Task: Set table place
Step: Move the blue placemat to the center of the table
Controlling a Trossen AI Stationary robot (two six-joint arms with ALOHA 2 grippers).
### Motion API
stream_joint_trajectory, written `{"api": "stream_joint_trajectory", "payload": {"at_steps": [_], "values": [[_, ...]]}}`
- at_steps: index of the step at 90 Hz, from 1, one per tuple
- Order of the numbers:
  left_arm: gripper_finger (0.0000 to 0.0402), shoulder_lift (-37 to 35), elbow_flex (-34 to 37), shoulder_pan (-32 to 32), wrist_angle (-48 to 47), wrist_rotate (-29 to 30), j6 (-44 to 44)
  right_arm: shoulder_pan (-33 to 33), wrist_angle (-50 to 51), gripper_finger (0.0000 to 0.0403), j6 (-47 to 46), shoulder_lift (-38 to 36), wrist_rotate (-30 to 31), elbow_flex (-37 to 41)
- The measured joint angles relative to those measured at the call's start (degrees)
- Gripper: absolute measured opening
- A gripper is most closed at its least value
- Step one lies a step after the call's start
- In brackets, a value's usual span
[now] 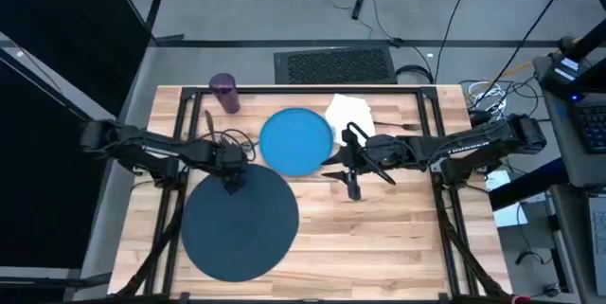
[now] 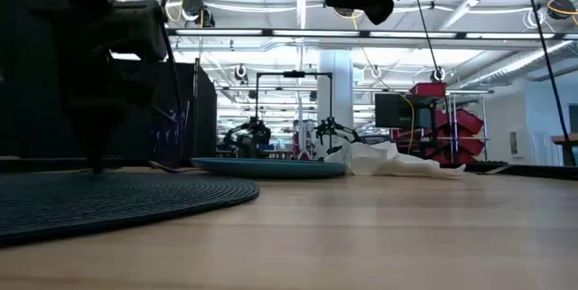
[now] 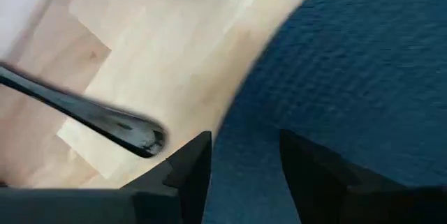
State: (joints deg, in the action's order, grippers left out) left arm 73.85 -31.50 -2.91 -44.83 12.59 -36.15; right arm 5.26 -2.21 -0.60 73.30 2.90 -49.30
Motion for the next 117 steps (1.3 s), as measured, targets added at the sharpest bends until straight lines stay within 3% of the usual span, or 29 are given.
{"api": "stream_joint_trajectory", "payload": {"at_steps": [20,33,48,66,104,117], "values": [[0.0154,3.37,-0.33,0.06,2.85,-1.0,1.08,0.0,0.39,0.0123,-0.04,0.0,-0.02,0.0],[0.0141,3.92,-0.34,0.76,8.75,-9.36,2.59,0.0,0.45,0.0123,-0.04,0.0,-0.02,0.0],[0.009,3.98,-0.22,3.59,14.19,-15.27,2.13,0.0,0.62,0.0123,-0.2,0.0,-0.02,0.0],[0.0008,4.1,-0.05,6.39,18.78,-16.73,1.61,0.0,0.72,0.0123,-0.2,0.0,-0.02,0.0],[0.0,4.8,-0.11,7.17,34.34,-13.97,2.15,0.04,0.67,0.0123,-0.24,0.0,0.0,0.0],[0.0,4.78,-1.82,8.95,29.45,-21.55,2.01,0.11,0.74,0.0123,-1.07,0.0,-0.02,0.0]]}}
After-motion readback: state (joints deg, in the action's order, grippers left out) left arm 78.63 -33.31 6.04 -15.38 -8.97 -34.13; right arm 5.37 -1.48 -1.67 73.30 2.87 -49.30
